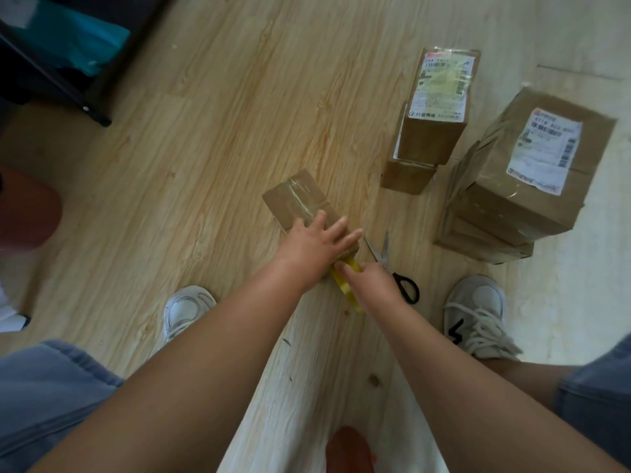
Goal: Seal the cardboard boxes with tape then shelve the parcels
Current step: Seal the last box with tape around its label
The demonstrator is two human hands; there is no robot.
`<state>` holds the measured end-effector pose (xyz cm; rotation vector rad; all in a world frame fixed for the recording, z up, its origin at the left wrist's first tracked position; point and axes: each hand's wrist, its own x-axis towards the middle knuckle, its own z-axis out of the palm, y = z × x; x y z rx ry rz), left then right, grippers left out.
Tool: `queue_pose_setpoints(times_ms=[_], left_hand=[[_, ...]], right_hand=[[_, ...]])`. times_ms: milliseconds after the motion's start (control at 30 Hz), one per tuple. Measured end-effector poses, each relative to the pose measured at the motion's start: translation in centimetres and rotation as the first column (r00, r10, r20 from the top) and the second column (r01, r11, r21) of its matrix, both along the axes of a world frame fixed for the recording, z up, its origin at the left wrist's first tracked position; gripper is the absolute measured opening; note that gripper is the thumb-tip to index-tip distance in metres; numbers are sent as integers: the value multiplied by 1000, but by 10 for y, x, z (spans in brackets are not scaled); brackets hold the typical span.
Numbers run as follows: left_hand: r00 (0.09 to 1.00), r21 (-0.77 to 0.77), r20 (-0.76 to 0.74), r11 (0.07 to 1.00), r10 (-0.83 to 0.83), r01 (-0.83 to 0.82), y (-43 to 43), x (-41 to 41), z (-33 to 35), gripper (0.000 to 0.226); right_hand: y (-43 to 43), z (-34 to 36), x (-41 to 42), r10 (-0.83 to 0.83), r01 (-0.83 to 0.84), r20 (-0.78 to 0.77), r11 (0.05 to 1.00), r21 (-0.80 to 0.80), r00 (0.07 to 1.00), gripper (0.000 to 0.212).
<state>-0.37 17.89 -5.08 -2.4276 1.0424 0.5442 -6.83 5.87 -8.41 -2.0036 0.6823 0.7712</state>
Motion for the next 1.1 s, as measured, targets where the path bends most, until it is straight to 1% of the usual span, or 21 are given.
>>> queue_pose_setpoints(times_ms=[67,133,233,300,333,433,500,567,667,733,800,833,867,933,967,1000,1033,1100], left_hand=[[999,6,0,999,-33,33,-2,3,2,110],[999,2,-3,999,-33,33,-4,7,4,106],[997,-38,-39,997,68,-70,1,14,11,104],[983,-109,-100,980,155,-165,6,21,20,101],[971,-147,-138,966,195,-215,9,25,25,103],[935,-229,-240,920,262,-317,20,40,36,118],[898,-270,-310,877,312,-398,28,48,39,130],[845,-289,-392,823,365,-489,35,51,39,136],[747,-313,-505,715,432,-625,42,49,36,134],[699,-345,-560,642,445,-685,46,45,36,131],[629,-370,-621,532,468,-762,49,39,34,120],[576,-394,-660,430,483,-812,49,34,33,113],[501,-417,-717,277,485,-865,51,30,29,105],[356,-417,-842,-72,405,-906,51,16,29,89],[311,-399,-879,-198,362,-895,53,9,28,82],[280,-374,-905,-281,321,-884,54,3,26,76],[248,-339,-925,-329,289,-882,55,-3,24,71],[218,-291,-951,-403,218,-868,56,-12,18,57]], right_hand=[[-1,2,-1,2,-2,7,1000,3,1000,39],[-5,5,-3,-1,1,17,1000,15,1000,39],[-10,17,1,-18,14,73,999,44,997,42],[-14,31,6,-39,31,136,998,62,990,48],[-15,39,10,-53,42,167,996,73,985,52],[-23,68,20,-74,44,273,992,114,959,66],[-29,89,27,-60,12,340,990,143,939,74],[-33,107,34,-21,-41,376,987,155,927,66],[-33,123,42,40,-106,398,984,146,916,51],[-29,127,44,72,-139,399,980,142,914,47],[-25,127,47,71,-141,409,980,144,910,48],[-23,127,49,65,-134,417,981,138,906,50],[-19,127,52,70,-134,422,983,125,904,52],[-13,129,58,75,-132,428,986,106,901,56],[-8,129,61,77,-136,427,985,108,901,57],[-5,129,65,74,-131,431,986,106,900,57],[-1,130,68,74,-128,433,987,98,898,55],[7,131,72,73,-127,444,987,94,893,55]])
